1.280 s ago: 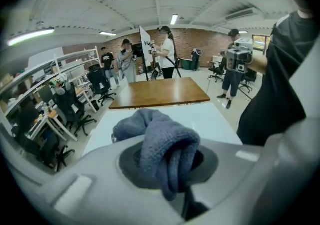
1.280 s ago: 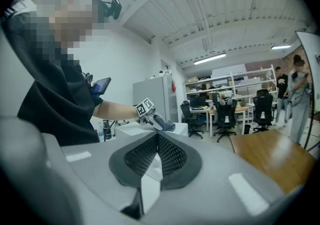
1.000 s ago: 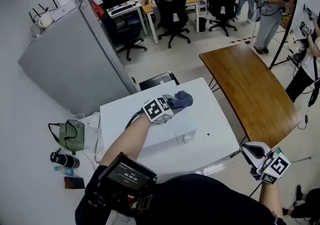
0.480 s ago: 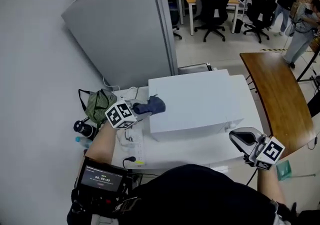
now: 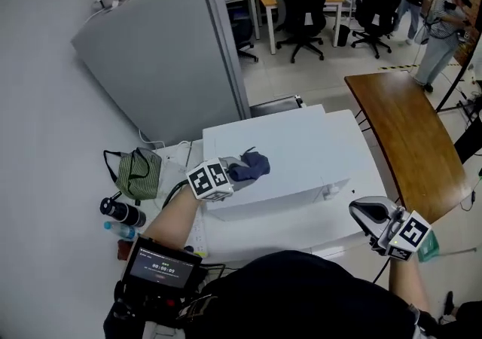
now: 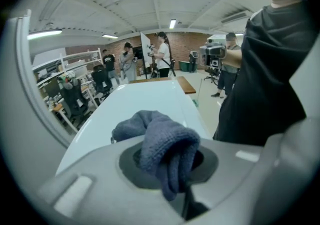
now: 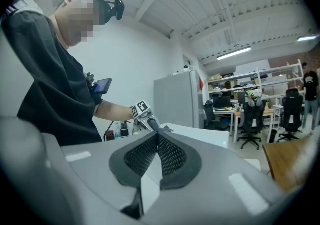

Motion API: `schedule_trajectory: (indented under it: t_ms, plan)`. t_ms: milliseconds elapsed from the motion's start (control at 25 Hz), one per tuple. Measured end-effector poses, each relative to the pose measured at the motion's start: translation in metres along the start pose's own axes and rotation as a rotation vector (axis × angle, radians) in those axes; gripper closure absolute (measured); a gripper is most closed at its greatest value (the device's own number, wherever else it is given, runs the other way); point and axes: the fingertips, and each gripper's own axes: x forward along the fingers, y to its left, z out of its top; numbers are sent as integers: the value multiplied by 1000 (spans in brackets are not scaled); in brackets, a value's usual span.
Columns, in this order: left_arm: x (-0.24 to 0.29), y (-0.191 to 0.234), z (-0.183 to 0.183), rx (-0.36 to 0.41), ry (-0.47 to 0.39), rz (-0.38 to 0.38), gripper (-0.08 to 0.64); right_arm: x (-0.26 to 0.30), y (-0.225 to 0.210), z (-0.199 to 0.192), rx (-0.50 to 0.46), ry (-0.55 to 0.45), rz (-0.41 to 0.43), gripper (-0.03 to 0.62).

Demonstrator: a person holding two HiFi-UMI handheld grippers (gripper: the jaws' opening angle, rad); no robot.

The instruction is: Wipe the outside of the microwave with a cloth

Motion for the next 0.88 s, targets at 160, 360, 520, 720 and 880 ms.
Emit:
schedule_trajectory:
  t_ms: [160, 360, 520, 720, 880]
  plan:
    - [87, 1, 92, 50, -32, -84, 503, -76, -41, -17, 40, 3, -117, 586]
    - [174, 3, 183, 92, -51, -141, 503, -152, -79, -33, 84, 12, -234, 586]
    - [181, -2, 205, 93, -85, -150, 503, -164, -83, -31, 79, 5, -243, 586]
    - [87, -4, 162, 52, -136, -94, 503, -109, -65, -15, 40, -7, -150, 586]
    - [-11, -10, 55, 55, -64, 1, 503, -25, -26, 1, -2, -19, -14, 586]
